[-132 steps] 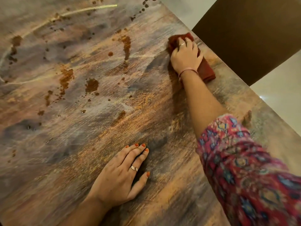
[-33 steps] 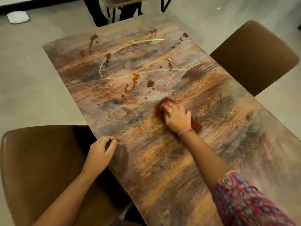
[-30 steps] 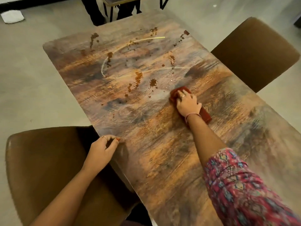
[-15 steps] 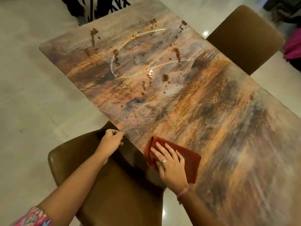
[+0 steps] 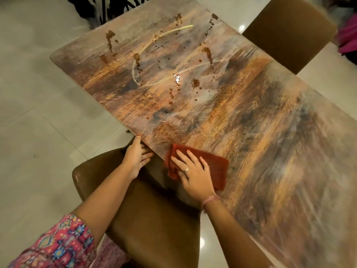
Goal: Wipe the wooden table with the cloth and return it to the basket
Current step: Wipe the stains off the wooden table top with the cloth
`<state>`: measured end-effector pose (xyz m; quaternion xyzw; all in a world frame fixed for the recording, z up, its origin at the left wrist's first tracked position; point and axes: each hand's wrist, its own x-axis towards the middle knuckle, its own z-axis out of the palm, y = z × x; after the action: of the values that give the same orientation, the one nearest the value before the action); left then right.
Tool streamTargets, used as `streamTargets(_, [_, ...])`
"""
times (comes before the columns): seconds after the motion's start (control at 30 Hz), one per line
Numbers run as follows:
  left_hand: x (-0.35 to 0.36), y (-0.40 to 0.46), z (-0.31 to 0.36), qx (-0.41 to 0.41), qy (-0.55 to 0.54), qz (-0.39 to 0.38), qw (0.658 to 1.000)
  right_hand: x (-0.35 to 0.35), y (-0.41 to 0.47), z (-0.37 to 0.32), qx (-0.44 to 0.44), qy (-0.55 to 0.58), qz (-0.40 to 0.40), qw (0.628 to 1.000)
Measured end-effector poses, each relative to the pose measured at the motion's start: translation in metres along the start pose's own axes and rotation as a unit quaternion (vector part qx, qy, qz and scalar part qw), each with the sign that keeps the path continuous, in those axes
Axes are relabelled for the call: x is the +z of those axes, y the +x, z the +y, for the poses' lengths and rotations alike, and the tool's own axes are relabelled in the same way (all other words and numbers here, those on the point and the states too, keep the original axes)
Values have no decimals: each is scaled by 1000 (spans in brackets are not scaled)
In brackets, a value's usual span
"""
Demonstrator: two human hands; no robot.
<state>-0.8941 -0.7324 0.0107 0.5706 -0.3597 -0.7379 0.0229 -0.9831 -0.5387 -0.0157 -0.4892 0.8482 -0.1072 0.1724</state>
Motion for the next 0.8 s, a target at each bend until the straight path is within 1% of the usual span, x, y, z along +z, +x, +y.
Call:
streamTargets(0.07, [2, -4, -1, 0, -2, 0, 1000, -10, -23, 29, 65, 3, 17, 998])
streamTargets(0.13, [5, -9, -2, 4, -7, 1, 1000, -17, -19, 47, 141, -5, 28, 990])
streamTargets(0.2, [9, -13, -4, 2, -19, 2, 1000, -19, 9, 45, 207, -4, 50, 977])
streamTargets(0.27, [13, -16, -6, -1, -39, 8, 999, -17, 50, 24, 232, -5, 65, 970])
streamTargets(0.3, [14, -17, -7, 0, -47, 11, 999, -14, 68, 8, 216, -1, 61, 974])
streamTargets(0.33, [16, -17, -8, 1, -55, 13, 998, -10, 81, -9, 180, 6, 51, 982])
streamTargets(0.43, [15, -16, -10, -10, -93, 9, 996, 9, 74, -56, 32, 11, 12, 999])
streamTargets(0.47, [12, -14, -8, -16, -99, 4, 995, 14, 60, -62, 12, 16, 8, 1000])
streamTargets(0.53, [4, -10, -3, -22, -89, -5, 996, 18, 31, -55, 18, 31, 14, 999])
streamTargets(0.63, [-5, -2, 6, -19, -83, -5, 996, 11, 10, -22, 81, 22, 30, 996])
streamTargets(0.7, [-12, 5, 13, -28, -93, -23, 995, 1, 24, -3, 151, 14, 44, 987])
streamTargets(0.8, [-22, 15, 24, -47, -104, -40, 993, -17, 75, 9, 267, 19, 71, 961])
